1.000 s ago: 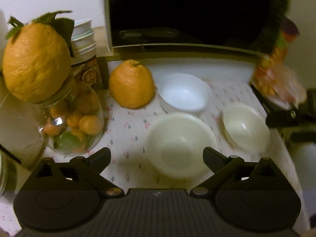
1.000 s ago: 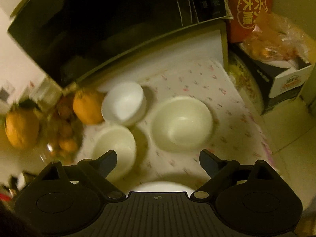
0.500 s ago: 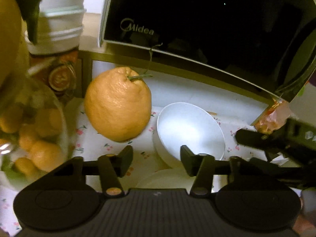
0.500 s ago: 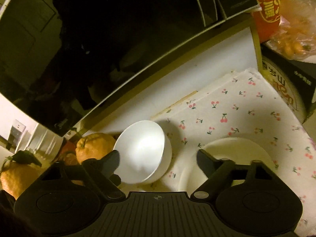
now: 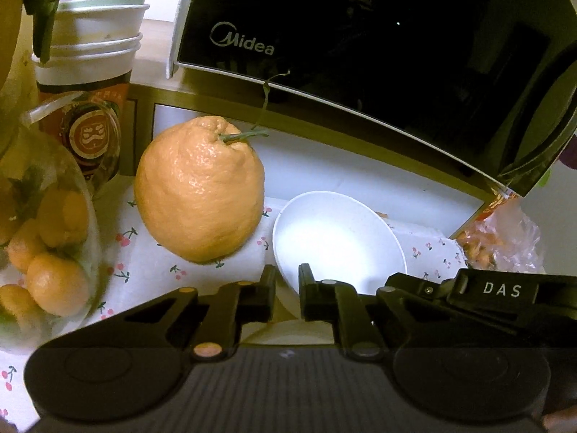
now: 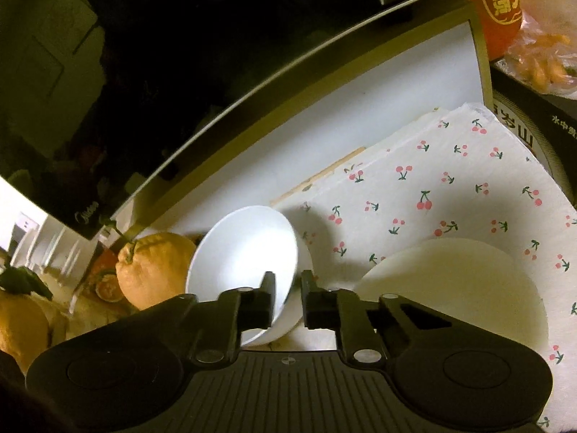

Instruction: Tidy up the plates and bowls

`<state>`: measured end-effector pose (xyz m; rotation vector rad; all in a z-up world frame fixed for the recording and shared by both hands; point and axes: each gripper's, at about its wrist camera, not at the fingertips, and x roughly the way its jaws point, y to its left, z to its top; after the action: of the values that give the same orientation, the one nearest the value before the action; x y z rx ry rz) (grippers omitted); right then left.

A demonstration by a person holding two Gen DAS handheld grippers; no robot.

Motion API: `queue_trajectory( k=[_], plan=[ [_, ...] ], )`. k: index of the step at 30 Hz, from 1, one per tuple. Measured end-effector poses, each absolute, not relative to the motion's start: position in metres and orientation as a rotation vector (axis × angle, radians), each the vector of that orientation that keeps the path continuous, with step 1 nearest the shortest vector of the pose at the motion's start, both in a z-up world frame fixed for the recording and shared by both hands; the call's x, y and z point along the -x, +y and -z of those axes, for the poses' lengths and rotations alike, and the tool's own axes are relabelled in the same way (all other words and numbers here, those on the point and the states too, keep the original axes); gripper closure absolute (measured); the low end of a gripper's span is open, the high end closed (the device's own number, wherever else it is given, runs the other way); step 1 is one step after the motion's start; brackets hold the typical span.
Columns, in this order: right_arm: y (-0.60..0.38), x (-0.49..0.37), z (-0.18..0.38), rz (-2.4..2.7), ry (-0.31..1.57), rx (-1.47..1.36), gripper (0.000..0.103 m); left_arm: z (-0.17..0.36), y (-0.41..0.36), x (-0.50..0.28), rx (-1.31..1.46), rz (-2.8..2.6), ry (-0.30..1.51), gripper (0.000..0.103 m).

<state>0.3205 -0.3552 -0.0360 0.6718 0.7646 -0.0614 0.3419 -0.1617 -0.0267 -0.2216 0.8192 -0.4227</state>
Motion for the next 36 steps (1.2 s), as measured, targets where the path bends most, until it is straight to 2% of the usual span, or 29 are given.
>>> queue_trajectory(
  k=[17, 36],
  plan=[
    [-0.342, -0.292, -0.018, 0.03, 0.71, -0.641, 0.091, -0.016, -0.151, -0.309, 0.167, 0.403, 0.783, 0.091],
    [-0.3, -0.204, -0.06, -0.024, 0.747, -0.623, 0.09, -0.049, -0.101, -0.223, 0.187, 0.395, 0.79, 0.092]
  ],
)
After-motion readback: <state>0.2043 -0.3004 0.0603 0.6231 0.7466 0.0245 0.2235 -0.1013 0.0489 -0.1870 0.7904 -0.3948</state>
